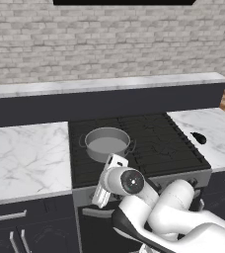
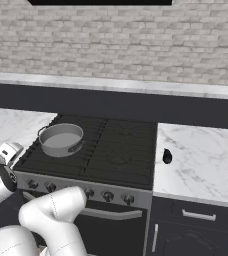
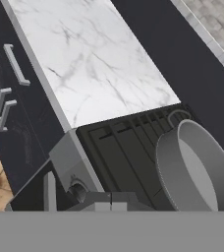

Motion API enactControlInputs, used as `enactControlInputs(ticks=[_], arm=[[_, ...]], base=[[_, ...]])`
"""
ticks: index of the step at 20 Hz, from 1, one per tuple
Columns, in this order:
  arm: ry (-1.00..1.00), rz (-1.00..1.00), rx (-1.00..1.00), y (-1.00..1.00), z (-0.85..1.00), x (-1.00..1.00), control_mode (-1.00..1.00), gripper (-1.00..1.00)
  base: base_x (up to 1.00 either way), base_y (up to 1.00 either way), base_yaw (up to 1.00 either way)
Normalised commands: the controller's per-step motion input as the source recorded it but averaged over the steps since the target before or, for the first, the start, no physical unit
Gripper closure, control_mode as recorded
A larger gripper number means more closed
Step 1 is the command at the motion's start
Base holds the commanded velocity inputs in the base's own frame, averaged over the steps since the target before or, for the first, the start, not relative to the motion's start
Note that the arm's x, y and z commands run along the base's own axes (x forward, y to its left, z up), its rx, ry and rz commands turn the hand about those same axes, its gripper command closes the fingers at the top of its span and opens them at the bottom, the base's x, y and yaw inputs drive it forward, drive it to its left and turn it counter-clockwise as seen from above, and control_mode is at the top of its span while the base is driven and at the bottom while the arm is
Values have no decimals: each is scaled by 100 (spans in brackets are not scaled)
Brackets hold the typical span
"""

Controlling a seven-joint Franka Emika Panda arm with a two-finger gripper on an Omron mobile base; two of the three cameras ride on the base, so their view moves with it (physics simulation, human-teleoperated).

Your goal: Turn on the burner for the pot on the stove. Wait thirty seconds for the pot to heat up. Then add the eggplant to the pot.

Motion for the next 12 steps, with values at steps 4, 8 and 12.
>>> enactControlInputs(ticks=[4,8,12], arm=[[0,0,0,0,0,0,-100,100],[0,0,0,0,0,0,-100,100],[0,0,0,0,0,0,-100,100]], base=[[0,0,0],[0,0,0],[0,0,0]])
